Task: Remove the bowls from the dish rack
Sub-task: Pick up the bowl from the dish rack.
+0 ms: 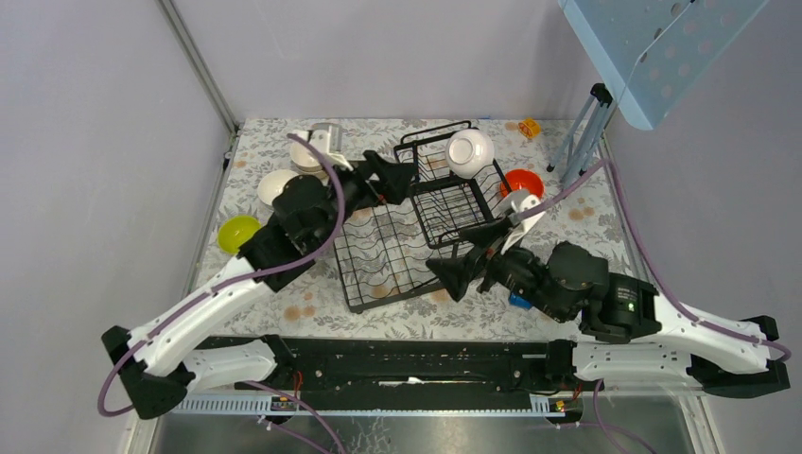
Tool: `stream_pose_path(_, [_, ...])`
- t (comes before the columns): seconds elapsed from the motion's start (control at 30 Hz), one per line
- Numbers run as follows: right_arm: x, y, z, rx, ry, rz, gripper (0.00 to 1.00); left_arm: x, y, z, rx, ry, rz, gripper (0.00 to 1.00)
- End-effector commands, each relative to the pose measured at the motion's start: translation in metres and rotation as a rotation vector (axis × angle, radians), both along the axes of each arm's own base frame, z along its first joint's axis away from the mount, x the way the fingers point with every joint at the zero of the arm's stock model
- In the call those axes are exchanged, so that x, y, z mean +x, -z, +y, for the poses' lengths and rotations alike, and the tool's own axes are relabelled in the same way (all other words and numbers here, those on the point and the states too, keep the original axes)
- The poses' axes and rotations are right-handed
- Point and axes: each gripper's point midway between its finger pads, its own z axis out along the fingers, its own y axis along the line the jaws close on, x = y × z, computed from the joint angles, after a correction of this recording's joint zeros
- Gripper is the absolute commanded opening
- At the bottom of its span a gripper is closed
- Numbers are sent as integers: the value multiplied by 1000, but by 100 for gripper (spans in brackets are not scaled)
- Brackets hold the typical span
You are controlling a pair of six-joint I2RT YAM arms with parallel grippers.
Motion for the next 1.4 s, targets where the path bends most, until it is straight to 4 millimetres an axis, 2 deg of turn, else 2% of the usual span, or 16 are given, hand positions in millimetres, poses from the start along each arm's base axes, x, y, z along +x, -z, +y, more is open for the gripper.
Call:
stream_pose_path(0.0, [39, -71, -14, 56, 223, -194, 100, -6, -44, -32, -88, 143, -130, 99])
stream_pose_path(0.13, [64, -110, -22, 32, 374, -279, 100, 0, -46, -44, -122, 164, -148, 99])
stream_pose_path(0.23, [88, -122, -23, 55, 421, -283, 100, 9, -37, -57, -102, 171, -133, 99])
stream_pose_path(0.33, [129, -113, -29, 88, 454, -197, 100, 19, -22, -68, -67, 175, -94, 99])
stream_pose_path(0.43, [167, -95, -47, 107, 540, -138, 100, 27, -13, -69, -66, 166, -77, 99])
stream_pose_path(0.57, [212, -67, -81, 198, 614, -34, 99, 39, -7, -65, -90, 172, -60, 99])
stream_pose_path(0.67, [239, -52, -106, 289, 634, 39, 97, 51, -4, -61, -119, 179, -31, 99])
stream_pose_path(0.73, [255, -48, -119, 351, 630, 67, 95, 58, -3, -60, -130, 187, -28, 99])
stream_pose_path(0.8, [268, -40, -129, 387, 636, 92, 94, 63, -2, -62, -127, 198, -26, 98])
stream_pose_path(1.0, [295, -6, -134, 536, 595, 198, 91, 83, 8, -82, -117, 225, 17, 91])
stream_pose_path(1.17, [300, 14, -127, 577, 554, 234, 91, 97, 21, -97, -109, 235, 60, 85])
stream_pose_path(1.37, [304, 27, -126, 557, 563, 258, 91, 110, 47, -101, -77, 203, 119, 81])
